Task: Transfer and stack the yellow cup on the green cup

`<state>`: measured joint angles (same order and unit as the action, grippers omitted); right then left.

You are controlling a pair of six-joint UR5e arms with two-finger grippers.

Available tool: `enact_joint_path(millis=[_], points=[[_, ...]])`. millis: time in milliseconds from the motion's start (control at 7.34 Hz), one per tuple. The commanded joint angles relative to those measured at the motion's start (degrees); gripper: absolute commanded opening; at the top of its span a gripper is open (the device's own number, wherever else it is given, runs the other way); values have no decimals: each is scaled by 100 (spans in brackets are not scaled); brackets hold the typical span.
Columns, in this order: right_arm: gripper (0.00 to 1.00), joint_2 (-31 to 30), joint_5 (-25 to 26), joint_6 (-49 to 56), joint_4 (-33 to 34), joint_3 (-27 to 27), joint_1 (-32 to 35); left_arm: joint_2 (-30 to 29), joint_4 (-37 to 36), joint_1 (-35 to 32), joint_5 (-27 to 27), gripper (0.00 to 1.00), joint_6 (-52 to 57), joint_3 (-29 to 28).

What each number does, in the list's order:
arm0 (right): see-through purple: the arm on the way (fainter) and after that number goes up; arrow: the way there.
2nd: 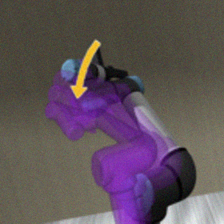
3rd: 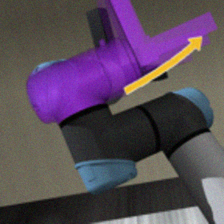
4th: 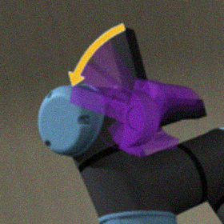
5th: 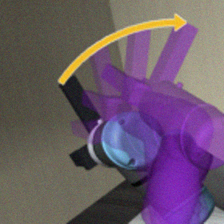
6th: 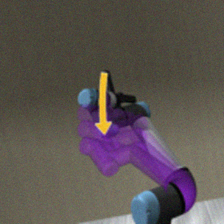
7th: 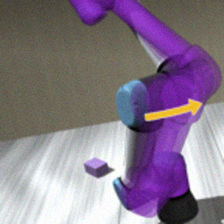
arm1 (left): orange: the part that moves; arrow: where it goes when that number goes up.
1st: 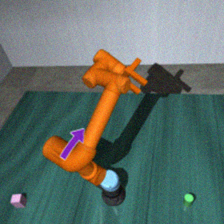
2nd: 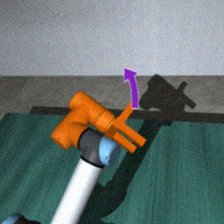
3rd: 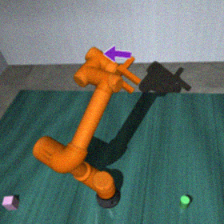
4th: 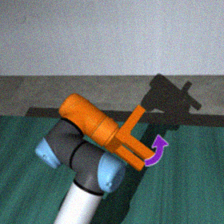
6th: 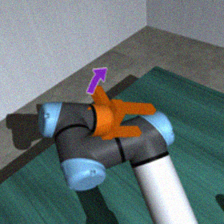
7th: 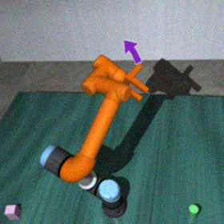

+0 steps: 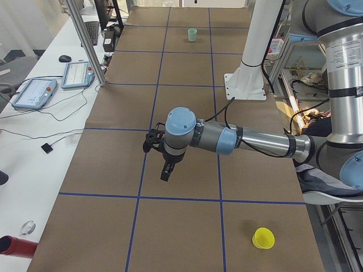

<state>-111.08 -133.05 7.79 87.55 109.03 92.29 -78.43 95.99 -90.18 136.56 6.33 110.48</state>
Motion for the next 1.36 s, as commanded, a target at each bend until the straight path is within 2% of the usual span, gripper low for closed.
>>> enact_joint_path(millis=[0,272,409,545,681,953,1226], points=[[100,-36,24,-6,8,-40,104,3,470,1,2,100,-96,-9],[100,-36,77,-6,-1,-22,201,3,1077,1,-59,100,-1538,17],[100,-36,77,-6,8,-22,236,29,1376,-8,-294,100,-2478,17],[100,-88,77,-6,8,-22,271,38,1588,1,-1071,100,-3410,87],[100,-124,77,-6,-1,-22,272,186,1598,1,-1444,100,-4054,183],[100,-133,77,-6,-1,-57,272,660,1590,53,-2542,100,-5495,551],[100,-168,77,-6,-1,-57,272,951,1590,140,-3413,100,-6631,579]])
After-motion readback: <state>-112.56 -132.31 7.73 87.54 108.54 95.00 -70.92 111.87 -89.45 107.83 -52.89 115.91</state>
